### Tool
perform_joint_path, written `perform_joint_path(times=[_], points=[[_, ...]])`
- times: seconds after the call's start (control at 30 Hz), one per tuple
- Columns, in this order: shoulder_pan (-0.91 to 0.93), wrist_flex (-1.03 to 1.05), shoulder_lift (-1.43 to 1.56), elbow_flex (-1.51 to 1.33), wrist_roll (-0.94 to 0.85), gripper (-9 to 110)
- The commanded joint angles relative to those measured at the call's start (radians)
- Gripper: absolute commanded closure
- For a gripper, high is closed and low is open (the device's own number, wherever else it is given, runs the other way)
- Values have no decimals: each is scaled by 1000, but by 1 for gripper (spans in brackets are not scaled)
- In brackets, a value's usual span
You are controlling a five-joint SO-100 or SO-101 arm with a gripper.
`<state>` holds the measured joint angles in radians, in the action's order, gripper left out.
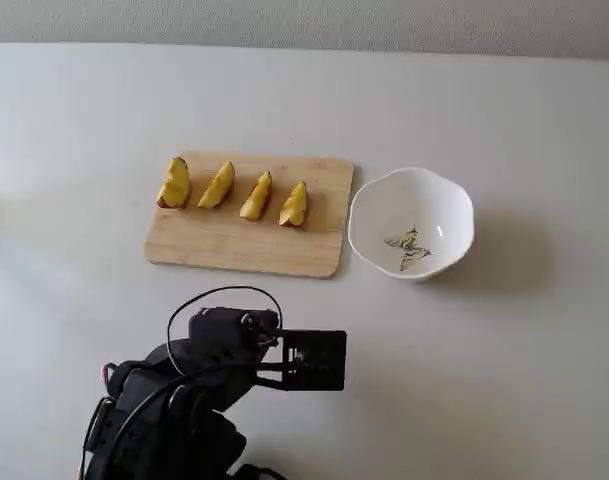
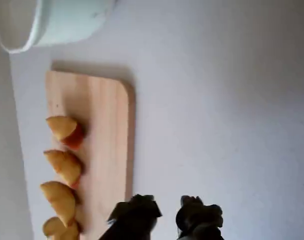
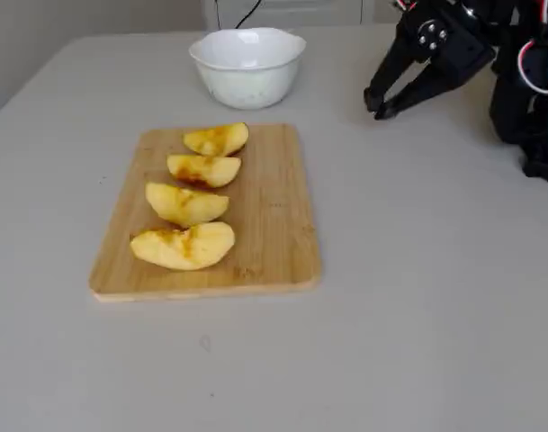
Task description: Pick up the third from the right apple slice from the cutting board and place it into the bowl
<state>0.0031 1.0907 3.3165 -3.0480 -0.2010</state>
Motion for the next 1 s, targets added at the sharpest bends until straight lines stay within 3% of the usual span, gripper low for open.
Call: perform_joint_path(times=[0.0,0.1,0.2,0.4,0.63,0.97], points=[[-77,-6,8,55,-256,84],[-227,25,-91,183,-371,82],[-301,37,-543,505,-400,81],[-348,179,-1200,1166,-439,74],[-364,357,-1727,1782,-443,75],[-407,374,-2105,2109,-373,75]])
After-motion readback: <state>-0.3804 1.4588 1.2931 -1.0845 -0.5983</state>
